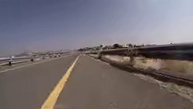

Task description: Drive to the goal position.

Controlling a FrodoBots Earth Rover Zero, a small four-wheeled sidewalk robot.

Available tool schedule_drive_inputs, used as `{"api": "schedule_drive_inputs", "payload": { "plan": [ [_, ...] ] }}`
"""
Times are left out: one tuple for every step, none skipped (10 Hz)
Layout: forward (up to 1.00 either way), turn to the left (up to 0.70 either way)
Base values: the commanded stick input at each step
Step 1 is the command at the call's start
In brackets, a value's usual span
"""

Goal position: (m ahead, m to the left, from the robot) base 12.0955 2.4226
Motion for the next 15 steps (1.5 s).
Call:
{"api": "schedule_drive_inputs", "payload": {
  "plan": [
    [0.5,0.27],
    [0.5,0.02],
    [0.5,0.0],
    [0.5,0.0],
    [0.5,0.0],
    [0.5,0.0],
    [0.5,0.0],
    [0.5,0.0],
    [0.5,0.0],
    [0.5,0.0],
    [0.5,0.0],
    [0.5,0.0],
    [0.5,0.0],
    [0.5,0.0],
    [0.5,0.0]
  ]
}}
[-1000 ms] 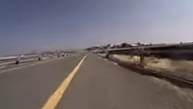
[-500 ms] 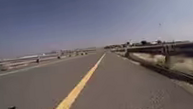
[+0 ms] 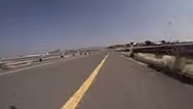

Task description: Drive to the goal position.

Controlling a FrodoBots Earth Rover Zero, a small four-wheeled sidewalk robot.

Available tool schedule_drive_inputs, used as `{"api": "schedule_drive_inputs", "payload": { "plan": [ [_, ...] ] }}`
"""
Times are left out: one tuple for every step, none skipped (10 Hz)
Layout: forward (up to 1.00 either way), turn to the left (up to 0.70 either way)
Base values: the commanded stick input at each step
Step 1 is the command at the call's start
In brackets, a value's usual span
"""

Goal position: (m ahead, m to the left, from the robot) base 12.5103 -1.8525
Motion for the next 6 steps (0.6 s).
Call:
{"api": "schedule_drive_inputs", "payload": {
  "plan": [
    [0.5,0.0],
    [0.5,0.0],
    [0.5,0.0],
    [0.5,0.0],
    [0.5,0.0],
    [0.5,-0.5]
  ]
}}
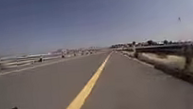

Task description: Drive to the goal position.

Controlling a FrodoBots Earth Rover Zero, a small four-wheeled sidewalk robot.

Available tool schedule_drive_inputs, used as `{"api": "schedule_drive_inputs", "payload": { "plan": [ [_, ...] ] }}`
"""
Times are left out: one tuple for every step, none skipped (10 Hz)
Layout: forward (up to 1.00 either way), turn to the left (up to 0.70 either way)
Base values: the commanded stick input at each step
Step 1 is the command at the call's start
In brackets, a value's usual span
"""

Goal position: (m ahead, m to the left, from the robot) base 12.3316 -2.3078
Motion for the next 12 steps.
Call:
{"api": "schedule_drive_inputs", "payload": {
  "plan": [
    [0.5,-0.5],
    [0.5,0.0],
    [0.5,0.0],
    [0.5,0.0],
    [0.5,0.0],
    [0.5,0.0],
    [0.5,0.0],
    [0.5,0.0],
    [0.5,0.0],
    [0.5,0.0],
    [0.5,0.0],
    [0.5,0.0]
  ]
}}
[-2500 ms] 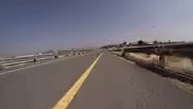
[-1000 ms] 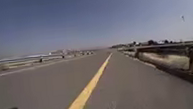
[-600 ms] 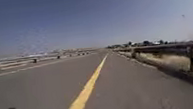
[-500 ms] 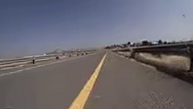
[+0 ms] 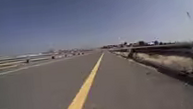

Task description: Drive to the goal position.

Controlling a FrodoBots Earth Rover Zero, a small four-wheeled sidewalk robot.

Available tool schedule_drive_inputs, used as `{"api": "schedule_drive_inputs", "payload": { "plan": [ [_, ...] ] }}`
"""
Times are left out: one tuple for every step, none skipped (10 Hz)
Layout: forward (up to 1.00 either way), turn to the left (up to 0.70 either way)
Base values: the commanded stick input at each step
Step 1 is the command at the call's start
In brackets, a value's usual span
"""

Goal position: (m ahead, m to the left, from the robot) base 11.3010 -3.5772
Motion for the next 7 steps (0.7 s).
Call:
{"api": "schedule_drive_inputs", "payload": {
  "plan": [
    [0.5,0.0],
    [0.5,0.0],
    [0.5,0.0],
    [0.5,0.0],
    [0.5,0.0],
    [0.5,0.0],
    [0.5,0.0]
  ]
}}
